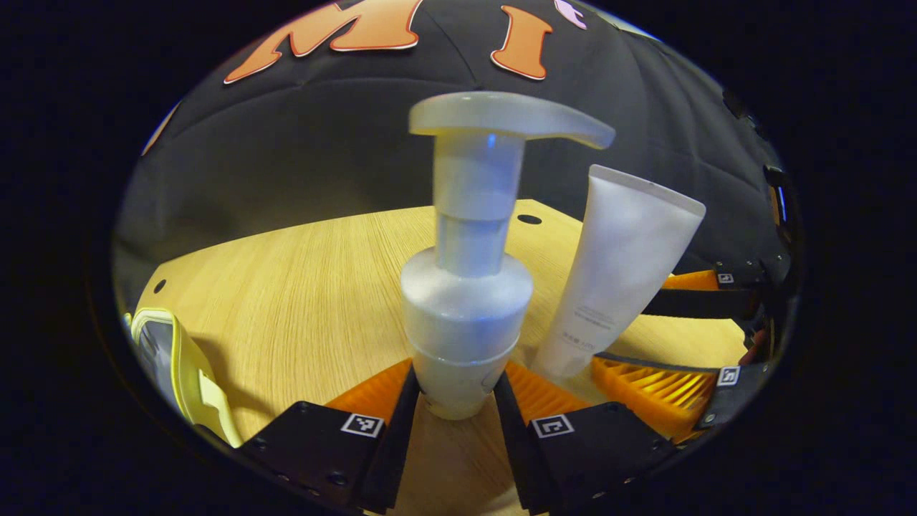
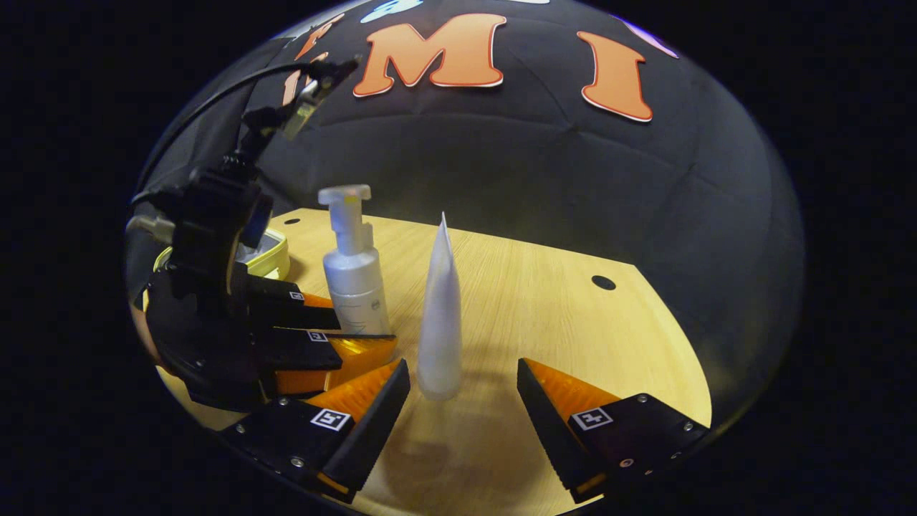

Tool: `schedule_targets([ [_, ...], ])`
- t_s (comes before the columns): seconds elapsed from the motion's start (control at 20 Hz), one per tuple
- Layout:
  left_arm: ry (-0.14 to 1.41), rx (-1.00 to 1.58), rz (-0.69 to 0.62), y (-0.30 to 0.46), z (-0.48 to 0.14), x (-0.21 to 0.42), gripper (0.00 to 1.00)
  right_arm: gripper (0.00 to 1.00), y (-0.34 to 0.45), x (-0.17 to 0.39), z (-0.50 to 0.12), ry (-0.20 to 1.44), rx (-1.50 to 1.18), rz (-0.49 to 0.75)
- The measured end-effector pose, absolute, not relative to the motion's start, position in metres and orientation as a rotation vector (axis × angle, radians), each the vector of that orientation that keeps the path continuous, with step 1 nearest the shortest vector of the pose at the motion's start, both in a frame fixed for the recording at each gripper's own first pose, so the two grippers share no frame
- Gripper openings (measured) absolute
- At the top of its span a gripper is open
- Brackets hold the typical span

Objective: First open the suitcase, pack the skin care products into it, and then close the suitcase.

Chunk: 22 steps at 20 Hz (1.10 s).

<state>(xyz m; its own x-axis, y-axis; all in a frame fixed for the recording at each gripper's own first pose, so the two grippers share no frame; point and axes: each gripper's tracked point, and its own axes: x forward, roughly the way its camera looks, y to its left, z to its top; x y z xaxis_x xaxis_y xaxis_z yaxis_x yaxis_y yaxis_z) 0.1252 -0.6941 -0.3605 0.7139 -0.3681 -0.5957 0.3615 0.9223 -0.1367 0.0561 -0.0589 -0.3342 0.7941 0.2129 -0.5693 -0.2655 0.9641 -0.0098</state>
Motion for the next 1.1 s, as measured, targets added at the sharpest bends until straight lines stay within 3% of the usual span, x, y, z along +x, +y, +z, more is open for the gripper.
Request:
schedule_targets([
  [0.35,0.644,-0.005,-0.354,-0.658,-0.319,0.110,0.60,0.89,-0.042,0.072,-0.357,0.615,-0.059,0.276],
  [0.55,0.625,-0.015,-0.316,-0.633,-0.289,0.103,0.58,0.70,-0.038,0.079,-0.365,0.603,-0.073,0.277],
  [0.6,0.621,-0.017,-0.305,-0.626,-0.283,0.101,0.60,0.58,-0.038,0.081,-0.363,0.595,-0.090,0.272],
  [0.65,0.621,-0.020,-0.291,-0.619,-0.277,0.100,0.60,0.58,-0.038,0.082,-0.362,0.598,-0.097,0.268],
  [0.7,0.619,-0.025,-0.279,-0.611,-0.272,0.096,0.60,0.51,-0.036,0.080,-0.362,0.609,-0.084,0.274],
  [1.1,0.642,-0.021,-0.155,-0.529,-0.244,0.066,0.60,0.48,-0.009,0.063,-0.311,0.632,-0.015,0.314],
])
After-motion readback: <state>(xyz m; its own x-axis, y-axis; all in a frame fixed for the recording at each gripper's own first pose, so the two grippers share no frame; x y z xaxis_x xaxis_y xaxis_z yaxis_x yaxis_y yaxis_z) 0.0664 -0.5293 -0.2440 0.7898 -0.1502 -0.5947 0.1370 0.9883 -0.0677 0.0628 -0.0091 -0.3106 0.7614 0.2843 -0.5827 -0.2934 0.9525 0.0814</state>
